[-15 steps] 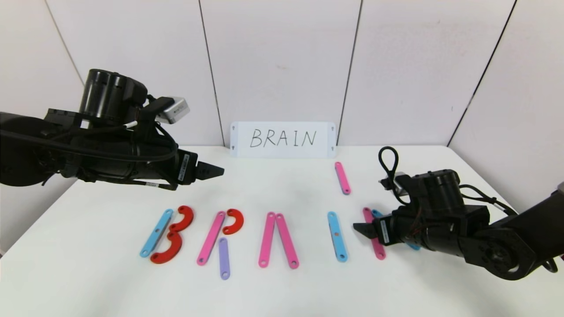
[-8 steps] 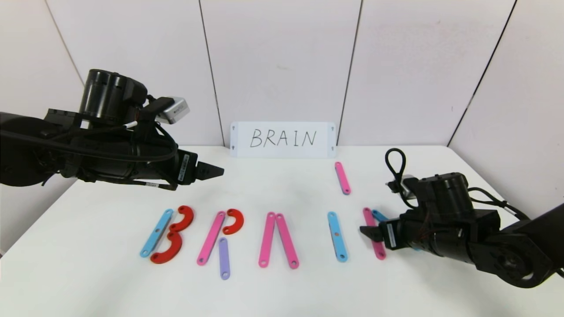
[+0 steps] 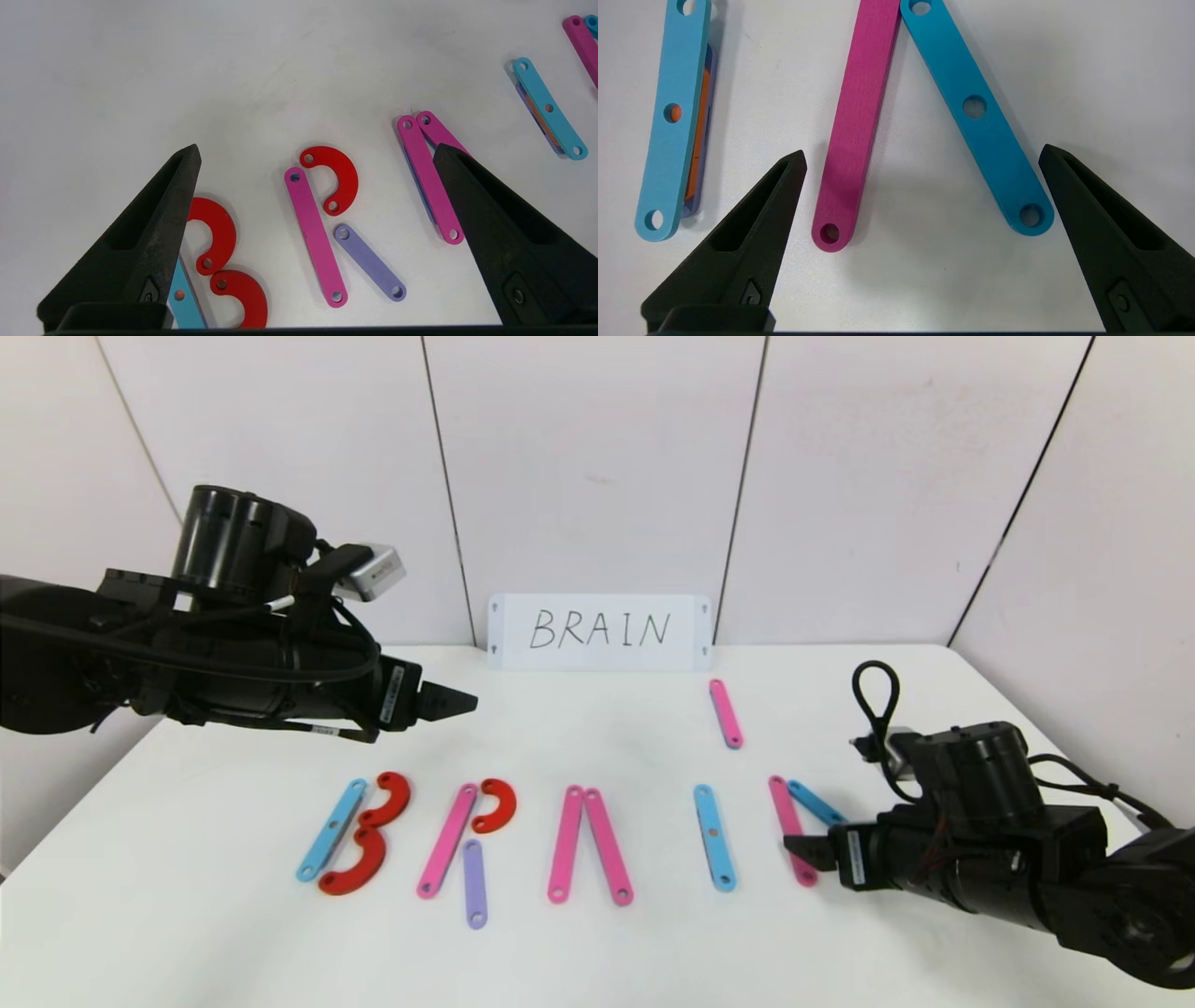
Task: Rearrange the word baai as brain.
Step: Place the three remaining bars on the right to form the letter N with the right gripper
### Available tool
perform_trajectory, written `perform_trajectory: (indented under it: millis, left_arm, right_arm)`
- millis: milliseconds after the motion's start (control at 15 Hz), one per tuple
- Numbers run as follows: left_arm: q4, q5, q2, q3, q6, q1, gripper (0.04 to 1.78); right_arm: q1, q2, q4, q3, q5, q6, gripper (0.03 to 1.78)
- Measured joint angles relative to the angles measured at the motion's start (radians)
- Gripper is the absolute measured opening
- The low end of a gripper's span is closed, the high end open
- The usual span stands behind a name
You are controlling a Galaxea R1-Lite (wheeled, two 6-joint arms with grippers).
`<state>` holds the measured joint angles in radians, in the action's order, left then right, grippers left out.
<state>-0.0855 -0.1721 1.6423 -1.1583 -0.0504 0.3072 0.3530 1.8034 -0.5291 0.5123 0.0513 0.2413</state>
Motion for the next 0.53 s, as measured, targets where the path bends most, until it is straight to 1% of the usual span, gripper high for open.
perform_trajectory:
  millis: [267,533]
  left_arm:
    - [0.001,0.000,0.000,0.000,0.000,0.001,1.74]
    - [0.001,0.000,0.000,0.000,0.000,0.001,1.74]
  right_arm:
    - [0.023,-0.016,0.000,-0.019,-0.008,0.011,1.74]
    - [0.034,-0.023,-0.002,-0.023,0.000,0.018,1.74]
